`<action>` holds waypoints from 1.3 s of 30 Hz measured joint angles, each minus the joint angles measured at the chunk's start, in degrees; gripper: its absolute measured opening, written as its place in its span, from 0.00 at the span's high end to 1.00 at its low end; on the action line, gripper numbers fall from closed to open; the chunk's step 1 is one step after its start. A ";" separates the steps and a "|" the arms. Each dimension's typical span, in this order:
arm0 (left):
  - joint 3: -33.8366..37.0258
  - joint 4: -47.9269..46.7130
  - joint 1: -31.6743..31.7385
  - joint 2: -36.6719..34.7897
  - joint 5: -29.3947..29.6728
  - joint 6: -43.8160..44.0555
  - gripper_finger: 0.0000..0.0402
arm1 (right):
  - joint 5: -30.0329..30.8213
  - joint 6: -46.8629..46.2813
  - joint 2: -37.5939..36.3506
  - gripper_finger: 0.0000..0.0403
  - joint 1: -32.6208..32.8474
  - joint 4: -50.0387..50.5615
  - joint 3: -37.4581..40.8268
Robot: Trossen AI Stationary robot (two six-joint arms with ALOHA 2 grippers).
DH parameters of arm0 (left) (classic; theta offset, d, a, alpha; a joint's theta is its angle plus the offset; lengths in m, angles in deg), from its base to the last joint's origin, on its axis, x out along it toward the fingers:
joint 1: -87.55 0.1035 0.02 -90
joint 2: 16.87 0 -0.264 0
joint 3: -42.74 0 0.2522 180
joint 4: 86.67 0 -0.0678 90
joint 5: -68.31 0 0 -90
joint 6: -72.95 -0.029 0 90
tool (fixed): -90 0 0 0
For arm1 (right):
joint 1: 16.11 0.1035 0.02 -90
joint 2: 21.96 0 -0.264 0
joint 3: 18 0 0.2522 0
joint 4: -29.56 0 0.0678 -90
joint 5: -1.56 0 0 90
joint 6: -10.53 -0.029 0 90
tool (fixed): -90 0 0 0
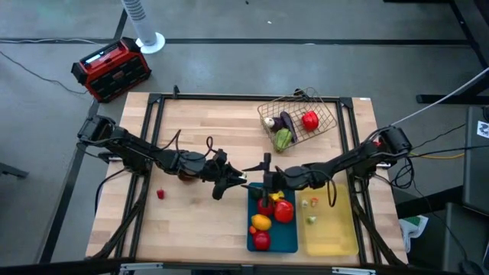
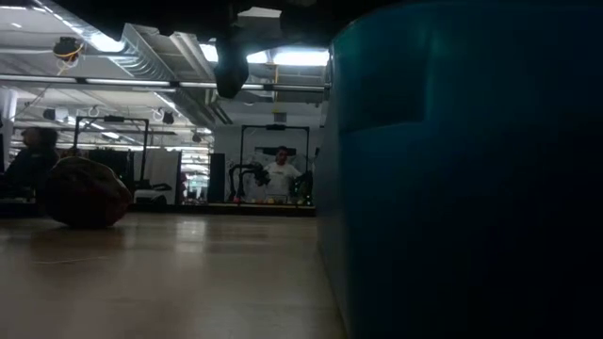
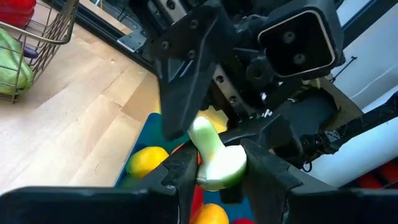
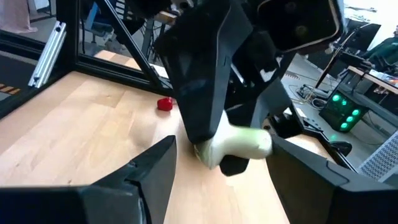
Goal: Sort produce into baskets
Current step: Put the green mushroom into the yellow bin
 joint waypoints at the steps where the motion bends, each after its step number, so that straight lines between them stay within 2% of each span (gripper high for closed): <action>1: 0.00 -0.02 0.02 0.00 0.00 0.00 0.72 | 0.00 0.01 0.32 0.40 0.00 -0.02 0.00; 26: -0.04 -0.59 0.02 -0.02 -0.08 -0.13 0.72 | 0.04 0.03 1.02 0.40 0.03 -2.46 -0.07; 39: -0.04 -0.92 0.06 -0.02 -0.11 -0.49 0.72 | 0.11 0.03 1.02 0.62 0.02 -2.35 0.02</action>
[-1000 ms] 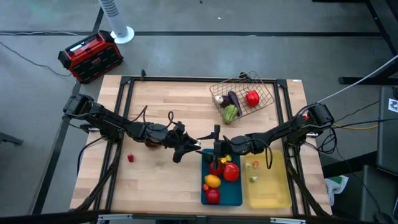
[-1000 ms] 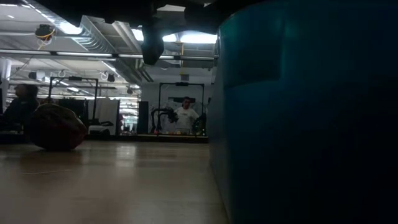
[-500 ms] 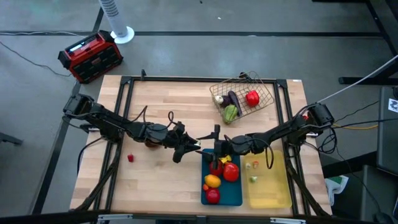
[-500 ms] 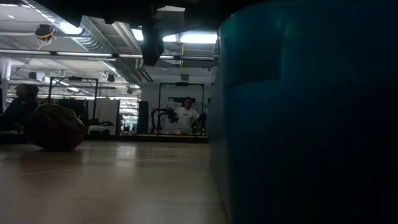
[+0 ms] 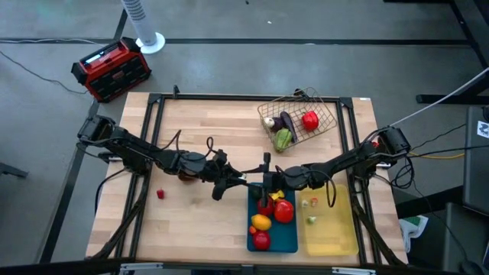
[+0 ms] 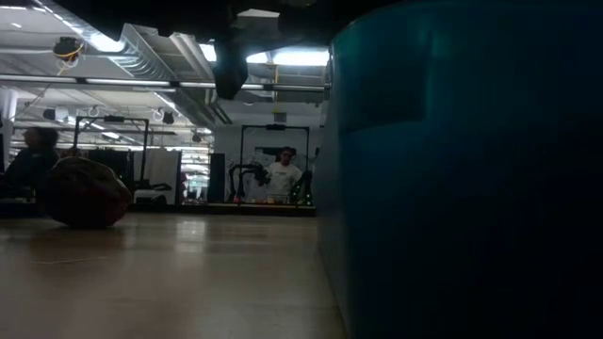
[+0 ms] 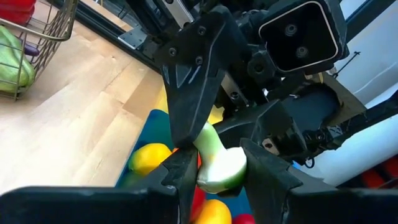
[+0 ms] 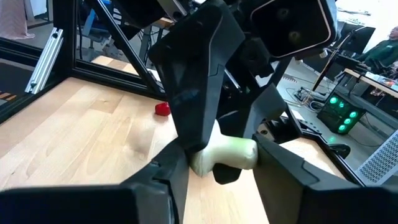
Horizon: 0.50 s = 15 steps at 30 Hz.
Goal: Sort produce into baskets
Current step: Put the green mushroom into the yellow bin
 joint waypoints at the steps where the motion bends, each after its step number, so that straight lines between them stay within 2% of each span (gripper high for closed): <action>1: 0.00 0.00 0.00 0.00 0.00 -0.33 0.72 | 0.00 0.00 0.00 0.63 0.00 0.00 0.00; 15: -0.03 -1.29 0.11 -0.02 0.24 0.77 0.72 | -0.02 -0.09 0.00 0.62 -0.02 0.44 0.00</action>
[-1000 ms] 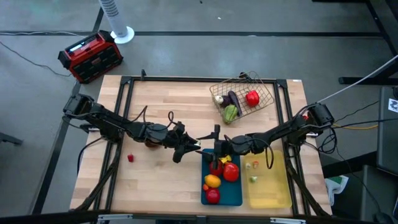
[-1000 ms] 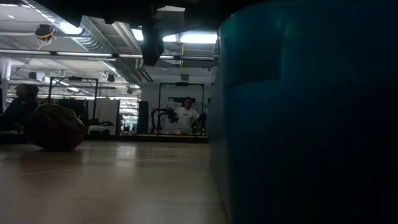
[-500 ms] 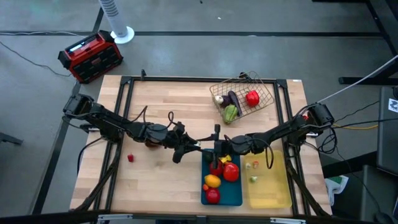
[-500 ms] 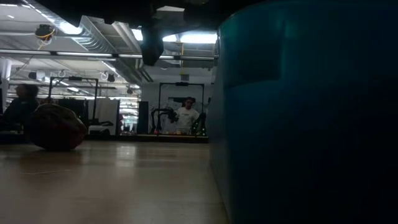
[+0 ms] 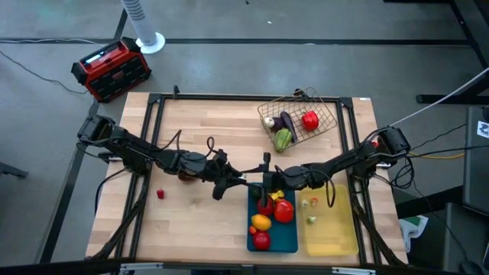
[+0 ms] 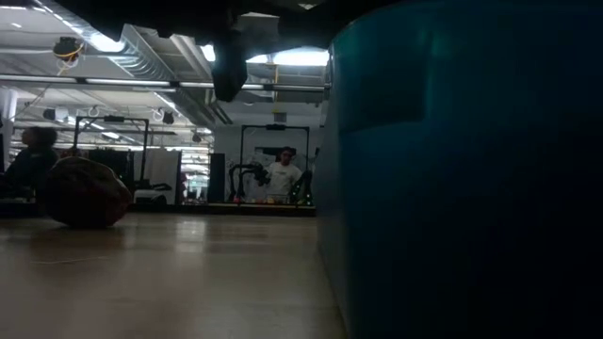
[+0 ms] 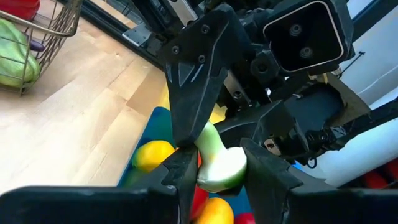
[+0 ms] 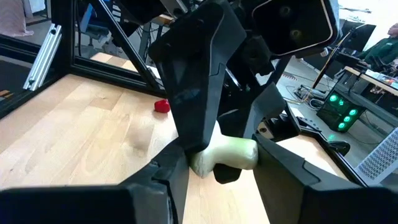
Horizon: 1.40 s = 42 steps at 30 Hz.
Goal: Sort produce into baskets
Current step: Put the green mushroom into the yellow bin
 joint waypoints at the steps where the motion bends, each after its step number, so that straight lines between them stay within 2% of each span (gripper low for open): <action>1: -0.03 -0.23 0.16 0.00 -0.03 0.07 0.72 | 0.03 0.00 0.00 0.62 0.00 0.01 0.00; 22: -0.01 -1.33 1.99 -0.02 -0.83 1.65 0.72 | 0.39 0.00 0.00 0.62 -0.07 0.97 0.04; 30: 0.03 -1.22 2.01 0.00 -0.53 -1.01 0.71 | 0.19 0.04 -0.01 0.62 -0.07 1.09 0.04; 33: 0.05 -1.27 2.05 0.03 -0.47 -0.31 0.65 | 0.01 0.02 -0.01 0.62 -0.03 1.09 0.03; 39: 0.14 -1.52 2.47 0.06 -0.42 -0.20 0.46 | -0.11 0.05 -0.07 0.62 0.04 0.98 0.02; 42: 0.14 -1.26 2.56 0.07 -0.50 -0.54 0.40 | 0.81 1.27 -0.68 0.62 0.11 1.21 0.02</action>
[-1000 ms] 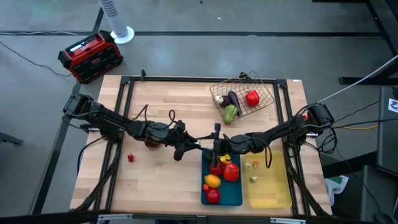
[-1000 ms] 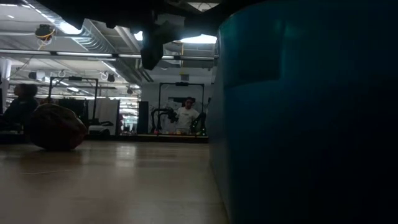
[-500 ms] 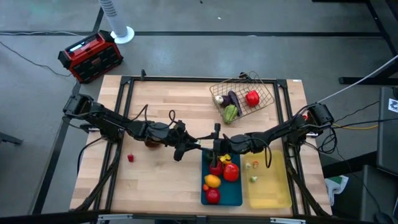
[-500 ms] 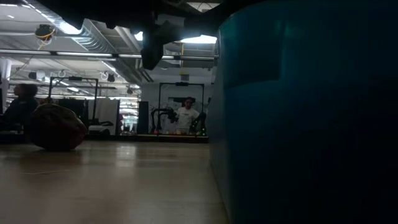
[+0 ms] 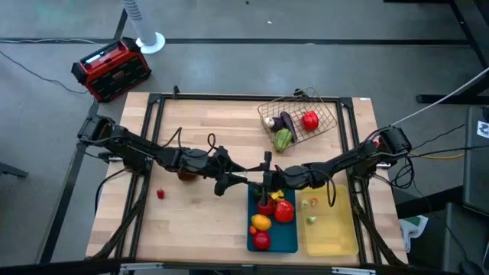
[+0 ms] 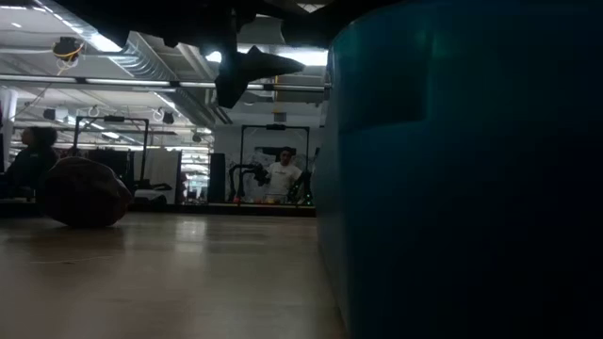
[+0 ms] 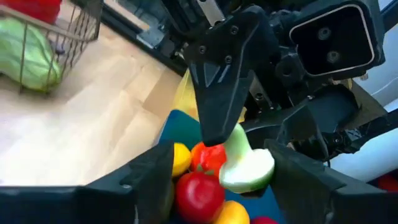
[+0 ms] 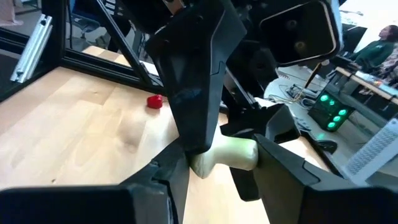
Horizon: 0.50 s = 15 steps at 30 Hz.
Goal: Sort produce into baskets
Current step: Put the green mushroom into the yellow bin
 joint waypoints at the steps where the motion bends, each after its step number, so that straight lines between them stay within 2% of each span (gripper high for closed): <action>1: -0.02 0.24 0.05 -0.02 -0.04 -0.59 0.39 | 0.53 0.60 -0.30 0.62 0.04 0.11 -0.01; 5: -0.21 0.92 0.12 -0.02 -0.04 -0.66 0.38 | 0.70 0.78 -2.90 0.62 0.04 3.94 -0.07; 15: 0.04 -0.18 1.36 -1.75 -0.88 -0.86 0.37 | 1.18 -1.53 -11.10 0.62 0.09 23.24 -0.15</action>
